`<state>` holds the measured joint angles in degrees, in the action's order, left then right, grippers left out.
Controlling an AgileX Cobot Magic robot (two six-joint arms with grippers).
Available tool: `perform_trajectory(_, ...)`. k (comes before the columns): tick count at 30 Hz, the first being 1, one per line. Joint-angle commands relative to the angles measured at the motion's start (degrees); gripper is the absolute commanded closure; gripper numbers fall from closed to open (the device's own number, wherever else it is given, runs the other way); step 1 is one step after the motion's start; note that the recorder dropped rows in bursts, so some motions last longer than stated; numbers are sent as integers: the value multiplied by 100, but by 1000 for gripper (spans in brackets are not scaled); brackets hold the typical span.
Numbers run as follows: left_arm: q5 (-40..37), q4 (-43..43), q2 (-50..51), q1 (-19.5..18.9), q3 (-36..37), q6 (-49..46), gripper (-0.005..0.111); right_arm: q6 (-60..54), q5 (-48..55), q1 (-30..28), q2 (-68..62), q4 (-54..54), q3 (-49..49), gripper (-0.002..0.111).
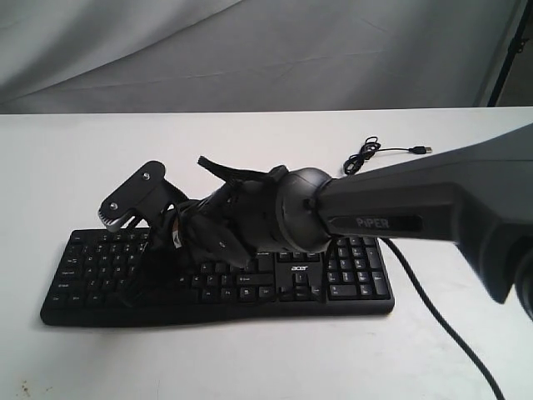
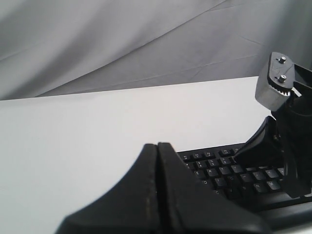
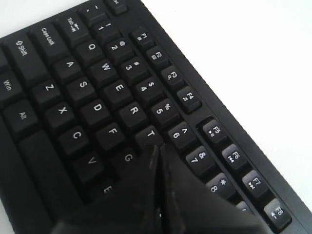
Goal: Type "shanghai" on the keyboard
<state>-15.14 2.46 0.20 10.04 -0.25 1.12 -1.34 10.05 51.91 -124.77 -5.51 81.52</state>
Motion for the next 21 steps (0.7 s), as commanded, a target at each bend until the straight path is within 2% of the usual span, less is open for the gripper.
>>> perform_trajectory(1, 16, 27, -20, 20, 25, 16, 107, -8, -87, -2, -34, 31, -39, 108)
perform_trajectory(21, 16, 27, -20, 20, 25, 16, 107, -8, 87, -2, -163, 31, -39, 108)
